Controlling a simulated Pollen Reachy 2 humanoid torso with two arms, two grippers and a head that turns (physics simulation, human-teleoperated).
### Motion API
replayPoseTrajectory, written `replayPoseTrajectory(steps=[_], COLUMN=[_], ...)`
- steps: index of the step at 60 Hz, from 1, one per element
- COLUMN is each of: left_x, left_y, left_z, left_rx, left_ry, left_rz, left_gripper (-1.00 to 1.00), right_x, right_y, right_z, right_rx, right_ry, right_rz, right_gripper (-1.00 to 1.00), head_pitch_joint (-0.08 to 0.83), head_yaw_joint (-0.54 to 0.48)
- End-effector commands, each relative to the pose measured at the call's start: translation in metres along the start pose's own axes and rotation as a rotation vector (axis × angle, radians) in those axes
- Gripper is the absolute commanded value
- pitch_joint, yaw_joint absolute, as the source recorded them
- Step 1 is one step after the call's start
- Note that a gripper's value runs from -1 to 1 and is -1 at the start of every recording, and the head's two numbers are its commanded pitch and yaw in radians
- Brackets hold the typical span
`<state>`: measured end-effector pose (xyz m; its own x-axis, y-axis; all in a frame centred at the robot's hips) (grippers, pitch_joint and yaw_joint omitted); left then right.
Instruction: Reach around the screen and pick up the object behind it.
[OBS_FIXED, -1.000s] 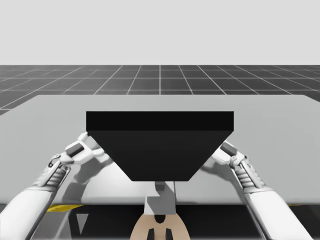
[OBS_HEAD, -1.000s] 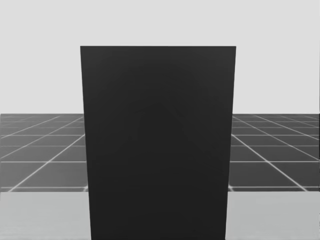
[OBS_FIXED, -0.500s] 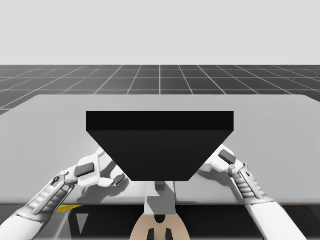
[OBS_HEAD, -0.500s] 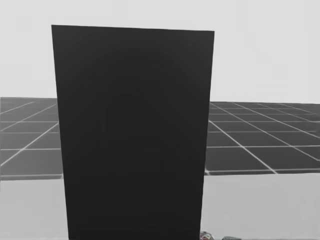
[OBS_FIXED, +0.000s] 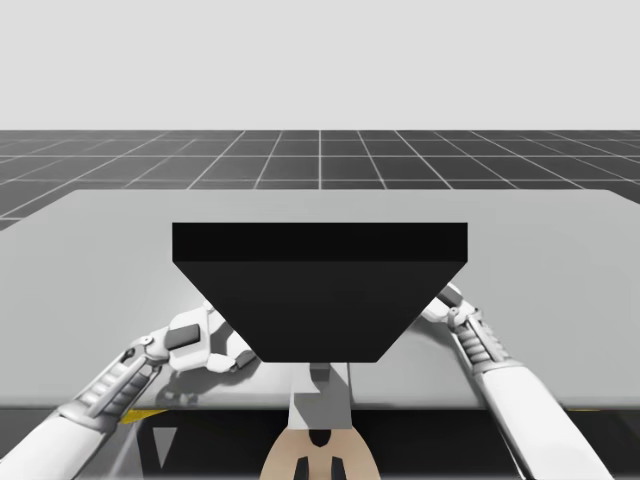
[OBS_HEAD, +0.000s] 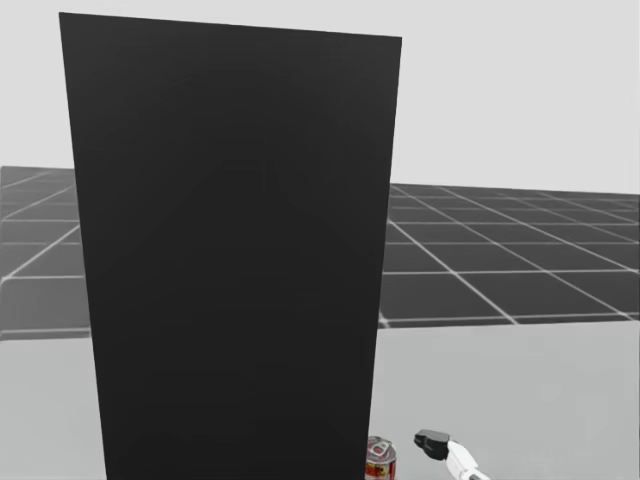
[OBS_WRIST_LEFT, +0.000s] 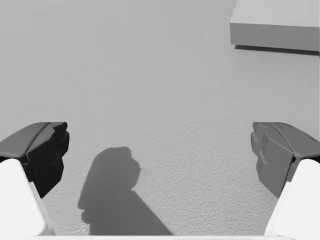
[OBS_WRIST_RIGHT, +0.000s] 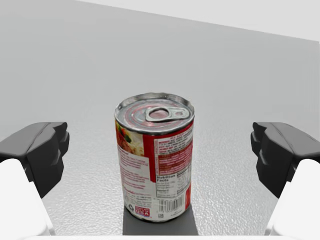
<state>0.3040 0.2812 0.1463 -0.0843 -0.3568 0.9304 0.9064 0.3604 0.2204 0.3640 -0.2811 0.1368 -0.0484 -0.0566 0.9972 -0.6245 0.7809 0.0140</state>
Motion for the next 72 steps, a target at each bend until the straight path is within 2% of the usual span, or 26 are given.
replayPoseTrajectory(steps=[1, 7, 9, 18, 22, 24, 27, 29, 30, 31, 32, 37, 48, 52, 55, 62, 66, 72], left_x=[-0.002, -0.002, -0.002, -0.002, -0.002, -0.002, -0.002, -0.002, -0.002, -0.002, -0.002, -0.002, -0.002, -0.002, -0.002, -0.002, -0.002, -0.002], left_y=[0.000, 0.001, 0.001, 0.001, 0.001, 0.002, 0.002, 0.002, 0.002, 0.002, 0.002, 0.002, 0.002, 0.002, 0.003, 0.004, 0.005, 0.008], left_z=[-0.002, -0.002, -0.002, -0.001, 0.000, 0.001, 0.001, 0.001, 0.001, 0.001, 0.001, 0.001, 0.000, 0.001, 0.001, 0.001, 0.002, 0.003], left_rx=[-0.011, -0.011, -0.010, -0.012, -0.011, -0.009, -0.010, -0.008, -0.008, -0.008, -0.007, -0.007, -0.004, 0.001, 0.005, 0.013, 0.020, 0.031], left_ry=[0.004, 0.002, 0.000, -0.007, -0.009, -0.011, -0.011, -0.012, -0.012, -0.012, -0.011, -0.010, -0.006, -0.007, -0.009, -0.007, -0.010, -0.015], left_rz=[0.003, 0.002, 0.002, 0.001, 0.000, 0.000, -0.001, -0.001, -0.002, -0.002, -0.002, -0.003, -0.009, -0.009, -0.009, -0.010, -0.009, -0.005], left_gripper=[-1.00, -1.00, -1.00, -1.00, -1.00, -1.00, -1.00, -1.00, -1.00, -1.00, -1.00, -1.00, -1.00, -1.00, -1.00, -1.00, -1.00, -1.00], right_x=[-0.012, -0.023, -0.026, -0.032, -0.032, -0.032, -0.033, -0.034, -0.035, -0.035, -0.036, -0.037, -0.040, -0.035, -0.028, -0.006, 0.004, 0.018], right_y=[-0.006, -0.001, 0.000, 0.007, 0.008, 0.009, 0.008, 0.009, 0.009, 0.009, 0.009, 0.007, 0.004, 0.005, 0.008, 0.008, -0.003, -0.022], right_z=[-0.024, -0.042, -0.048, -0.069, -0.072, -0.073, -0.071, -0.068, -0.068, -0.066, -0.064, -0.056, -0.038, -0.028, -0.018, 0.013, 0.032, 0.053], right_rx=[0.026, 0.066, 0.074, 0.120, 0.119, 0.126, 0.124, 0.079, 0.071, 0.060, 0.061, 0.051, 0.031, 0.018, -0.002, -0.017, -0.058, -0.127], right_ry=[0.027, 0.065, 0.073, 0.075, 0.071, 0.074, 0.086, 0.091, 0.084, 0.083, 0.083, 0.092, 0.111, 0.095, 0.073, 0.020, 0.009, -0.010], right_rz=[-0.019, -0.002, -0.018, -0.017, -0.017, -0.037, -0.041, -0.011, -0.020, -0.020, -0.028, -0.051, -0.051, -0.034, 0.001, 0.047, 0.083, 0.105], right_gripper=[-1.00, -1.00, -1.00, -1.00, -1.00, -1.00, -1.00, -0.78, -0.62, 0.82, 1.00, 1.00, 1.00, 1.00, 1.00, 1.00, 1.00, 1.00], head_pitch_joint=[0.112, 0.116, 0.117, 0.117, 0.118, 0.119, 0.120, 0.121, 0.120, 0.120, 0.120, 0.120, 0.118, 0.118, 0.119, 0.121, 0.119, 0.117], head_yaw_joint=[-0.16, -0.16, -0.16, -0.15, -0.14, -0.14, -0.14, -0.14, -0.14, -0.14, -0.14, -0.14, -0.14, -0.14, -0.14, -0.14, -0.14, -0.14])
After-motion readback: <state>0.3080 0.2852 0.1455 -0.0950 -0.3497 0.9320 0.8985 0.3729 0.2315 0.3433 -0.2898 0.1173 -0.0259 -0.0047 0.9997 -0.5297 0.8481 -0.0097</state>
